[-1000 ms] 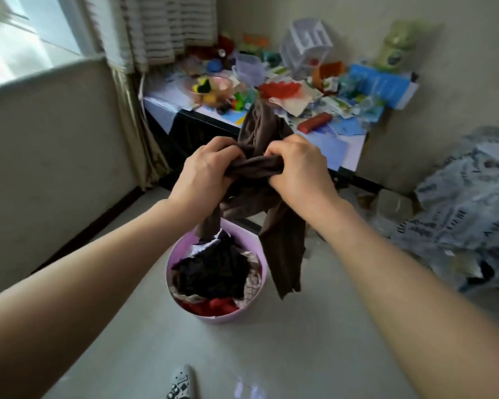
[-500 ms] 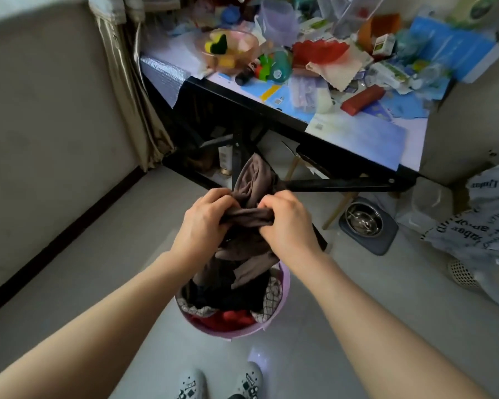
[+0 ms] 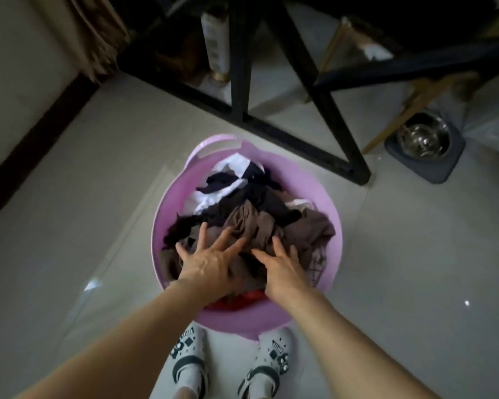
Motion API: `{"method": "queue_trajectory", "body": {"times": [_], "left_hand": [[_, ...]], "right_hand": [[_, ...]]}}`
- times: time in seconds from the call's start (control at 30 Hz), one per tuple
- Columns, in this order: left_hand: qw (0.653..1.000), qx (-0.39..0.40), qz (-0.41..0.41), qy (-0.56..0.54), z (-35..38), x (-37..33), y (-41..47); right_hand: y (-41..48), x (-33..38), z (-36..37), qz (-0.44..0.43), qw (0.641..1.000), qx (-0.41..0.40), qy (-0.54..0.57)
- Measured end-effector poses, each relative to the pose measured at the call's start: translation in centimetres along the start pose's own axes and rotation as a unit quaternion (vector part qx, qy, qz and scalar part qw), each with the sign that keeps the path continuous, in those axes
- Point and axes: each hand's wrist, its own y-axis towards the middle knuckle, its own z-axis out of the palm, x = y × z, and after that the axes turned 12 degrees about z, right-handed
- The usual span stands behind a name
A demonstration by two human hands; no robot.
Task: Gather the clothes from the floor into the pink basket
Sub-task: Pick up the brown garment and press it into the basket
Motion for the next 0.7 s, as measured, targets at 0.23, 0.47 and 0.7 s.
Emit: {"method": "queue_trajectory", "body": {"times": [0.23, 0.47, 0.7], "left_hand": [[0.993, -0.004, 0.056, 0.099, -0.2, 1.7, 1.8], [0.956, -0.120, 0.120, 0.237, -10.5, 2.7, 5.5], [0.937, -0.076, 0.107, 0.323, -16.9, 4.2, 13.5]], "right_hand": [[-0.8, 0.1, 2.9, -0.013, 0.995, -0.100, 0.024], [-3.2, -0.5, 3.2, 0.110, 0.947, -0.286, 0.092], [-0.4, -4.4, 2.7, 0.219, 0.931, -0.288, 0.055]]}}
